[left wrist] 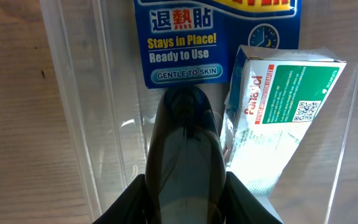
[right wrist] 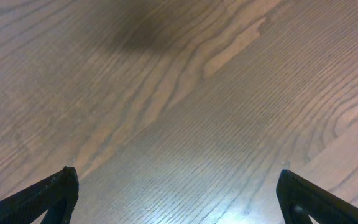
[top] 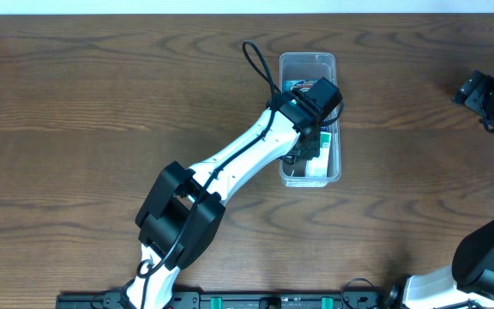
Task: Pack container
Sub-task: 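Lower the bottle into the container beside the Panadol box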
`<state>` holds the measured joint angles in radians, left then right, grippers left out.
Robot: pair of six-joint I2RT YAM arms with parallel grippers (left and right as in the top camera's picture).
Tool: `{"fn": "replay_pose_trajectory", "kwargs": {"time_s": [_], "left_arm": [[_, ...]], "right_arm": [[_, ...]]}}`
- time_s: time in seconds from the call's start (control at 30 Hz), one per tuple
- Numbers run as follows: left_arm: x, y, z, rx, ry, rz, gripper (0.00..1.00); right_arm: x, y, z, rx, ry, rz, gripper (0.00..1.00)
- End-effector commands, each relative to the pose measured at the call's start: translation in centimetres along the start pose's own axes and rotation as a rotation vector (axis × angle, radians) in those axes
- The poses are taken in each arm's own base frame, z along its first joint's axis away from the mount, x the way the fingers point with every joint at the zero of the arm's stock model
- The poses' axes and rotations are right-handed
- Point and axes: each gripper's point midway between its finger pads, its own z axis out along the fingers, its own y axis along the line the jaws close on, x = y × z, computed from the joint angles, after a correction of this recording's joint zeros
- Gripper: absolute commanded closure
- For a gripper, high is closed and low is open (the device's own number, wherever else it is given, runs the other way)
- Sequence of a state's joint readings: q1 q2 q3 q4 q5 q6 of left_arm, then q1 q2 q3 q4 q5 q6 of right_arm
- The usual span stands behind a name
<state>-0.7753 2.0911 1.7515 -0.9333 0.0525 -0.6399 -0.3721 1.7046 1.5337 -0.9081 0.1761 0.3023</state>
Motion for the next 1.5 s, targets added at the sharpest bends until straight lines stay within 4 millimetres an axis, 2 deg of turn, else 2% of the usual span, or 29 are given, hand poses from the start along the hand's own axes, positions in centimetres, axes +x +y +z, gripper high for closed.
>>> {"fn": "replay_pose_trajectory", "kwargs": {"time_s": [0.0,0.23,0.47,0.77,1.0,1.03,1.07,1.1,1.47], "left_arm": [[0.3,-0.9,-0.1,0.036,0.025,-0.009,0.69],[0.7,-0.7,-0.1,0.028,0.042,-0.008,0.69],[0.4,-0.3,-0.1,0.003,0.019,-0.009,0.69],[0.5,-0.1,1.3,-0.018,0.034,-0.008,0.69],[0.5,-0.1,1.4,-0.018,0.035,-0.008,0.69],[0.5,-0.1,1.4,-0.018,0.034,-0.008,0.68],[0.4,-0.1,1.4,-0.017,0.033,-0.008,0.59],[0.4,-0.1,1.4,-0.016,0.032,-0.008,0.56],[0.1,-0.4,1.4,-0.007,0.021,-0.007,0.56]], "right_arm": [[0.2,-0.4,0.5,0.014,0.012,-0.008,0.01],[0.2,-0.4,0.5,0.014,0.011,-0.008,0.01],[0.2,-0.4,0.5,0.014,0.011,-0.008,0.01],[0.2,-0.4,0.5,0.014,0.011,-0.008,0.01],[0.2,-0.4,0.5,0.014,0.011,-0.008,0.01],[0.2,-0.4,0.5,0.014,0.011,-0.008,0.01],[0.2,-0.4,0.5,0.014,0.011,-0.008,0.01],[0.2,-0.4,0.5,0.014,0.011,-0.008,0.01],[0.2,-0.4,0.5,0.014,0.011,-0.008,0.01]]}}
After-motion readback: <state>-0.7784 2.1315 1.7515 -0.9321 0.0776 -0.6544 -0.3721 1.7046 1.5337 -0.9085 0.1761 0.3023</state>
